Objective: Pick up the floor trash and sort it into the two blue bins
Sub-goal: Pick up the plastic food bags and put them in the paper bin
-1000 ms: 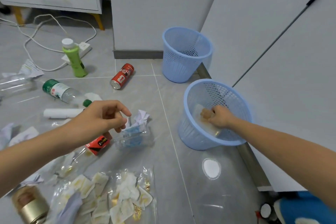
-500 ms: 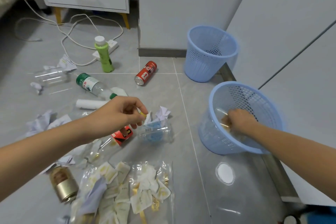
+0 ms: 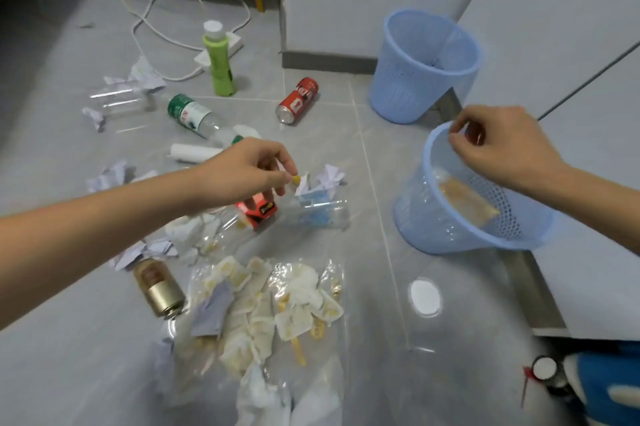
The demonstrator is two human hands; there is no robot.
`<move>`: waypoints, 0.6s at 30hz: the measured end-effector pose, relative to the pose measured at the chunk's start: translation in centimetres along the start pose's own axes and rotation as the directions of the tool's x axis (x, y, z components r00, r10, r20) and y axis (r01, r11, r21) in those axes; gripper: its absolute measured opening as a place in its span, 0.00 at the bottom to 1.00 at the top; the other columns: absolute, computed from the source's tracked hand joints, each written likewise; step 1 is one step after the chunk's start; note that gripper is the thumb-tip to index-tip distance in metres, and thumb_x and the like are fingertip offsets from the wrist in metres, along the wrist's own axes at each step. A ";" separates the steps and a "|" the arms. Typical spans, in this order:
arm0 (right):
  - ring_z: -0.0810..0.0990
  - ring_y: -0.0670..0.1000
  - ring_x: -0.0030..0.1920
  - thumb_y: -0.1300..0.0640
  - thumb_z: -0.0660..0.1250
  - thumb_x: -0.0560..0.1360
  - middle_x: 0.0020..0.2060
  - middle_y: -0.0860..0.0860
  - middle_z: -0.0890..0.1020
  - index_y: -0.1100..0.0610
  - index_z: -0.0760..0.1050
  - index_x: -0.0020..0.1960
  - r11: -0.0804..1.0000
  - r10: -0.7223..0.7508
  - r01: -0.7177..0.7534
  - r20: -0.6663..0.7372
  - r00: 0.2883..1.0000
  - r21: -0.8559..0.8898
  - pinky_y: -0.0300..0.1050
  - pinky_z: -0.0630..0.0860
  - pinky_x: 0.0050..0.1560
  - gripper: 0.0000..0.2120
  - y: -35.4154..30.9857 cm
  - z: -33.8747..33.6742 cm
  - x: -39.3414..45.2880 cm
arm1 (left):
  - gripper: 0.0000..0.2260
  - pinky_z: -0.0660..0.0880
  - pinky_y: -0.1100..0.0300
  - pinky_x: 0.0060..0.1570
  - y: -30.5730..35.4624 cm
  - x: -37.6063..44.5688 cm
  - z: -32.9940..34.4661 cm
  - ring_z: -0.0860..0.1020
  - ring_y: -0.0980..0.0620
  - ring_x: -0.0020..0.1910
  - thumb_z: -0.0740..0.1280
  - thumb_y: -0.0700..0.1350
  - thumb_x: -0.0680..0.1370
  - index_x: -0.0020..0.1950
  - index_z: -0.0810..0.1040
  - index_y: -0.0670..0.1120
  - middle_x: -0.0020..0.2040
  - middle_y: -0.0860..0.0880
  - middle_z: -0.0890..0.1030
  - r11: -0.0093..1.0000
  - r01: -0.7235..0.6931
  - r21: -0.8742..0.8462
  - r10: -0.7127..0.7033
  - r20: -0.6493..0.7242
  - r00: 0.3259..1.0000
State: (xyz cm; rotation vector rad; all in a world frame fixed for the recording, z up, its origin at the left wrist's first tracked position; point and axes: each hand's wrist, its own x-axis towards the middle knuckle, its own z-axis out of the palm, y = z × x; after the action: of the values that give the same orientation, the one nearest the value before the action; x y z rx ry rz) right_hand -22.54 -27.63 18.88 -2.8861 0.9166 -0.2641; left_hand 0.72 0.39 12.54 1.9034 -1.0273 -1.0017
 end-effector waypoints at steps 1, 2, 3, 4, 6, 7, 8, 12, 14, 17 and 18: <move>0.78 0.48 0.34 0.55 0.68 0.74 0.30 0.45 0.79 0.51 0.78 0.44 0.992 -0.085 0.088 -0.032 0.996 0.090 0.46 0.72 0.38 0.02 -3.0 -0.6 -1.1 | 0.04 0.79 0.54 0.31 -0.8 -0.3 -0.1 0.82 0.45 0.38 0.68 0.40 0.79 0.52 0.81 0.47 0.41 0.43 0.84 0.999 0.013 0.033 -0.013 0.010 1.000; 0.77 0.45 0.33 0.56 0.67 0.74 0.29 0.46 0.78 0.51 0.77 0.43 0.972 -0.157 0.159 -0.026 0.987 0.175 0.45 0.71 0.36 0.03 -5.8 -0.5 -2.4 | 0.04 0.80 0.53 0.31 -1.7 -0.7 0.0 0.82 0.44 0.39 0.67 0.40 0.79 0.52 0.81 0.47 0.41 0.43 0.83 0.997 0.029 0.072 -0.031 0.028 0.999; 0.76 0.45 0.32 0.57 0.67 0.74 0.28 0.46 0.77 0.51 0.77 0.42 0.951 -0.207 0.193 0.033 0.978 0.243 0.44 0.71 0.35 0.03 -8.2 0.5 -3.9 | 0.04 0.80 0.51 0.32 -2.9 -1.3 0.2 0.83 0.43 0.40 0.67 0.40 0.79 0.51 0.80 0.48 0.41 0.44 0.83 0.992 0.046 0.118 -0.052 0.053 0.997; 0.77 0.46 0.32 0.57 0.67 0.74 0.28 0.47 0.77 0.51 0.77 0.42 0.941 -0.229 0.179 0.149 0.962 0.289 0.44 0.72 0.35 0.03 -10.1 2.4 -5.5 | 0.04 0.81 0.50 0.34 -4.1 -1.9 0.6 0.83 0.44 0.40 0.68 0.41 0.79 0.51 0.80 0.48 0.41 0.45 0.83 0.984 0.059 0.166 -0.073 0.082 0.994; 0.80 0.49 0.36 0.54 0.68 0.73 0.32 0.47 0.80 0.50 0.77 0.44 0.964 -0.162 0.030 0.496 0.853 0.264 0.44 0.75 0.37 0.01 -12.0 8.0 -8.3 | 0.03 0.80 0.51 0.38 -6.7 -3.0 1.6 0.82 0.47 0.40 0.69 0.44 0.78 0.51 0.79 0.51 0.42 0.49 0.82 0.956 0.063 0.287 -0.107 0.141 0.984; 0.82 0.51 0.39 0.52 0.69 0.73 0.37 0.48 0.81 0.50 0.76 0.47 0.975 -0.058 -0.101 0.664 0.746 0.199 0.46 0.79 0.37 0.04 -12.3 11.1 -9.6 | 0.04 0.79 0.53 0.42 -7.9 -3.5 2.2 0.81 0.49 0.41 0.69 0.47 0.79 0.52 0.78 0.53 0.43 0.51 0.82 0.929 0.047 0.368 -0.116 0.169 0.979; 0.83 0.54 0.42 0.51 0.69 0.72 0.42 0.50 0.81 0.51 0.75 0.50 0.965 0.053 -0.231 0.778 0.626 0.120 0.47 0.81 0.35 0.08 -12.2 14.1 -10.9 | 0.06 0.78 0.55 0.45 -9.1 -3.9 2.8 0.80 0.51 0.42 0.68 0.50 0.79 0.55 0.77 0.53 0.45 0.52 0.82 0.894 0.031 0.446 -0.132 0.196 0.972; 0.79 0.58 0.53 0.47 0.72 0.70 0.54 0.54 0.77 0.53 0.65 0.60 0.895 0.289 -0.446 0.756 0.587 0.005 0.47 0.75 0.46 0.24 -10.6 20.9 -15.2 | 0.16 0.76 0.53 0.52 -13.0 -5.5 5.1 0.78 0.51 0.48 0.65 0.56 0.80 0.64 0.73 0.51 0.52 0.50 0.81 0.785 0.055 0.617 -0.243 0.225 0.943; 0.79 0.58 0.52 0.44 0.75 0.68 0.50 0.52 0.76 0.52 0.63 0.58 0.770 0.383 -0.634 0.740 0.553 0.075 0.50 0.77 0.49 0.29 -10.3 21.8 -16.8 | 0.19 0.76 0.51 0.54 -14.6 -6.2 6.0 0.76 0.49 0.53 0.65 0.59 0.79 0.67 0.71 0.52 0.55 0.49 0.76 0.739 0.055 0.672 -0.271 0.222 0.937; 0.80 0.56 0.48 0.47 0.77 0.66 0.48 0.53 0.78 0.51 0.65 0.56 0.611 0.435 -0.774 0.746 0.504 0.167 0.53 0.81 0.49 0.27 -10.0 22.6 -19.0 | 0.23 0.71 0.54 0.51 -15.6 -6.6 7.2 0.69 0.48 0.59 0.63 0.61 0.78 0.70 0.69 0.54 0.59 0.50 0.71 0.583 -0.103 0.806 -0.133 0.219 0.967; 0.80 0.55 0.46 0.52 0.76 0.66 0.48 0.54 0.79 0.51 0.67 0.54 0.552 0.443 -0.808 0.750 0.492 0.204 0.54 0.81 0.49 0.22 -10.0 22.6 -19.3 | 0.24 0.67 0.55 0.50 -15.6 -6.4 7.4 0.68 0.48 0.60 0.63 0.61 0.77 0.70 0.69 0.54 0.60 0.50 0.71 0.526 -0.148 0.837 -0.089 0.228 0.970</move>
State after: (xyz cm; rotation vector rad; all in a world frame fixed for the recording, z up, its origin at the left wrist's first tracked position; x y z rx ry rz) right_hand -28.04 -7.32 -4.37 -1.6763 1.4127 0.4369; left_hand -3.42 10.57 -2.19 2.5464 -1.9724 -0.7545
